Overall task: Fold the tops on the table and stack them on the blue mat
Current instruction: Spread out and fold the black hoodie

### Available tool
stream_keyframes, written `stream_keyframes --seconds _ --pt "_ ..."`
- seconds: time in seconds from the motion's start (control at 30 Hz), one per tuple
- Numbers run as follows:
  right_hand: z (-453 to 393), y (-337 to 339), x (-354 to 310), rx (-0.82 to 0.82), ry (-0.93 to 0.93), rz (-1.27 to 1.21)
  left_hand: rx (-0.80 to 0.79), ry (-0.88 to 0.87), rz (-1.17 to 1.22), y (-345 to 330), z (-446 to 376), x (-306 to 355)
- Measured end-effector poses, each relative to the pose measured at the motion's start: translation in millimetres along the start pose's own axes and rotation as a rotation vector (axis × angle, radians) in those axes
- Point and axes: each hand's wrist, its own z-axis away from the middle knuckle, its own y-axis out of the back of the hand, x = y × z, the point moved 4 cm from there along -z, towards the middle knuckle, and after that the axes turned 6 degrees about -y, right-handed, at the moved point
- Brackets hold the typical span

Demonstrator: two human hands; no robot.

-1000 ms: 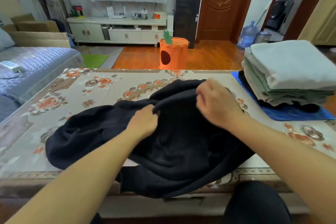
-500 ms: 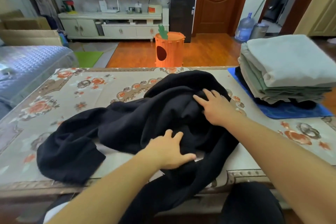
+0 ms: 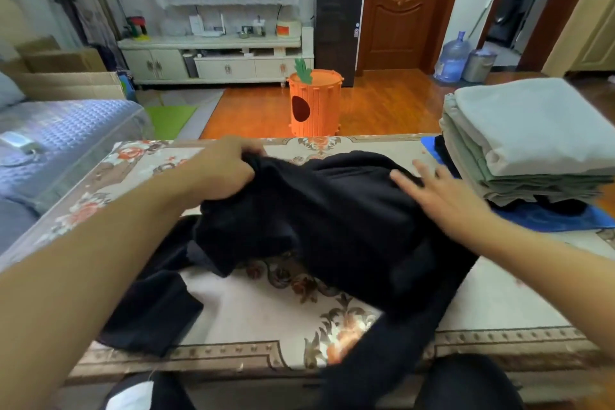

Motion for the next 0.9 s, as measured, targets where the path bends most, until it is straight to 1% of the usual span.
stream_keyframes --seconds 0.03,0.1,0.13,0.17,0.2,0.27,0.3,0.33,0.37,0.43,0.47,0.5,0.57,0.6,0.63,0.67,0.73,0.77,0.83,0.87,0.9 --pt "-17.9 6.9 21.0 0.046 -0.063 -0.015 0.042 -0.007 0.042 11.9 3.3 3.2" --pt "-42.5 24.4 54.3 0.042 -0.277 -0.044 0.097 0.013 0.061 20.6 10.3 3.1" --pt "-49.1 30.1 61.4 0.015 -0.403 -0.119 0.117 0.044 0.079 17.2 11.8 0.4" --pt "-51.7 35.4 56.3 0.008 -0.475 -0.253 0.133 0.084 0.117 13.1 14.2 -3.5" --pt "-48.5 44.4 38.9 0.026 -0.479 -0.406 0.143 0.139 0.157 7.4 17.1 -10.3" --pt "-24.0 72.2 -11.3 0.142 -0.37 -0.763 0.129 0.24 0.164 -7.1 24.0 -24.5" --pt "-4.3 80.5 -36.7 0.186 -0.311 -0.944 0.1 0.246 0.138 -14.6 28.4 -28.6" --pt "17.4 83.0 -62.0 0.185 -0.24 -1.028 0.068 0.22 0.116 -22.3 31.9 -30.8" --pt "38.6 72.5 -87.4 0.151 -0.17 -0.994 0.036 0.168 0.096 -30.8 34.8 -31.4" --pt "79.0 31.1 -129.4 -0.05 -0.082 -0.723 -0.089 0.045 0.007 -53.7 45.7 -30.9" --pt "92.5 7.8 -133.1 -0.13 -0.126 -0.589 -0.184 -0.001 -0.063 -68.4 52.4 -34.8" --pt "99.7 -12.0 -127.4 -0.163 -0.207 -0.521 -0.291 -0.018 -0.15 -83.9 62.0 -40.8" --pt "102.7 -36.5 -96.9 -0.183 -0.339 -0.418 -0.506 0.001 -0.339 -116.4 85.1 -62.8" --pt "102.3 -37.1 -82.5 -0.202 -0.366 -0.342 -0.567 0.022 -0.402 -130.6 95.1 -74.8" --pt "102.6 -37.5 -69.3 -0.212 -0.359 -0.26 -0.586 0.03 -0.441 -141.9 103.5 -82.4" --pt "103.1 -32.2 -57.8 -0.236 -0.338 -0.215 -0.571 0.02 -0.474 -150.3 107.9 -86.4" --pt "98.1 -20.1 -36.9 -0.28 -0.291 -0.212 -0.489 -0.001 -0.583 -156.0 107.2 -86.6" --pt "93.1 -11.4 -22.4 -0.264 -0.291 -0.171 -0.443 0.026 -0.647 -151.1 103.6 -85.1" --pt "75.5 9.7 16.8 -0.162 -0.361 -0.097 -0.323 0.097 -0.736 -126.2 89.5 -85.9" --pt "67.9 22.1 37.2 -0.111 -0.416 -0.116 -0.242 0.133 -0.726 -108.0 79.7 -86.7" --pt "60.2 31.1 54.3 -0.095 -0.483 -0.151 -0.158 0.172 -0.683 -88.4 67.4 -89.0"
